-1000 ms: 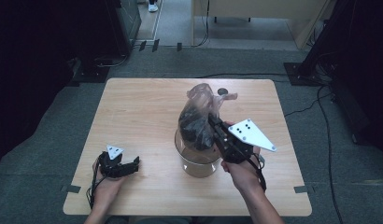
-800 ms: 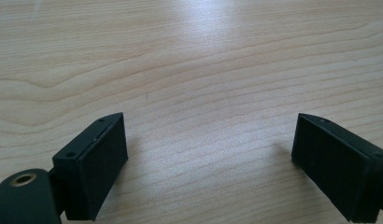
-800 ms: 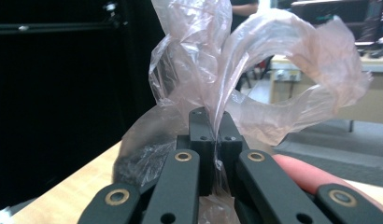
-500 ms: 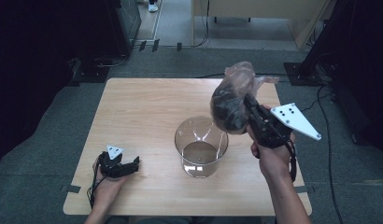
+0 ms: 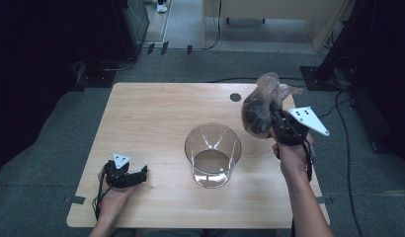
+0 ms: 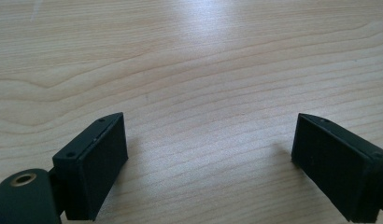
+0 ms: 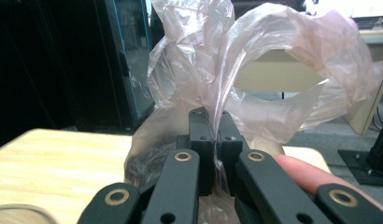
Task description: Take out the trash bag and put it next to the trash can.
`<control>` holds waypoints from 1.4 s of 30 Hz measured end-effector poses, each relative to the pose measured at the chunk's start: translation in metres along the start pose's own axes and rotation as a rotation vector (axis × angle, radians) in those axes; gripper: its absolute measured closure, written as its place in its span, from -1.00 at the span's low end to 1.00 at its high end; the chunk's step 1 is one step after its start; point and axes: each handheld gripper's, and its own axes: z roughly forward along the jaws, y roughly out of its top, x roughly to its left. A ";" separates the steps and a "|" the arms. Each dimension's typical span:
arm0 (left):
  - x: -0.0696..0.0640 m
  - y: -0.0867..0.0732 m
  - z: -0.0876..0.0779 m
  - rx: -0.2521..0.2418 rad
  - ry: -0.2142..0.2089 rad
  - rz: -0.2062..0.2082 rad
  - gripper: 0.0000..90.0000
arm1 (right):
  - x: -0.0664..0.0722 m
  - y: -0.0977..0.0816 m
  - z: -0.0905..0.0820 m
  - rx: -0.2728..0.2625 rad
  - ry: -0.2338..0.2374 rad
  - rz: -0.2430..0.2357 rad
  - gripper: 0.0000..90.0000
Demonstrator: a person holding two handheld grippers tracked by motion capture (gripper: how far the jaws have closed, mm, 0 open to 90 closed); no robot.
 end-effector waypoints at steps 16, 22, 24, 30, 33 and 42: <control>0.000 0.000 0.000 -0.001 -0.002 0.000 -0.77 | 0.011 -0.056 0.084 0.015 0.184 0.022 0.96; 0.000 0.000 0.000 -0.001 -0.002 0.001 -0.77 | 0.002 -0.077 0.077 0.078 0.233 0.011 0.53; 0.000 0.000 0.000 0.000 -0.002 0.001 -0.77 | 0.000 -0.080 0.072 0.089 0.252 -0.008 0.28; 0.000 0.000 0.000 -0.002 -0.004 0.000 -0.77 | -0.010 -0.083 0.061 0.111 0.228 0.008 -0.30; 0.000 0.000 0.000 -0.002 -0.004 0.000 -0.77 | -0.015 -0.085 0.057 0.118 0.228 0.032 -0.48; 0.000 0.000 0.000 -0.002 -0.004 0.001 -0.77 | -0.019 -0.095 0.048 0.170 0.278 -0.019 -0.80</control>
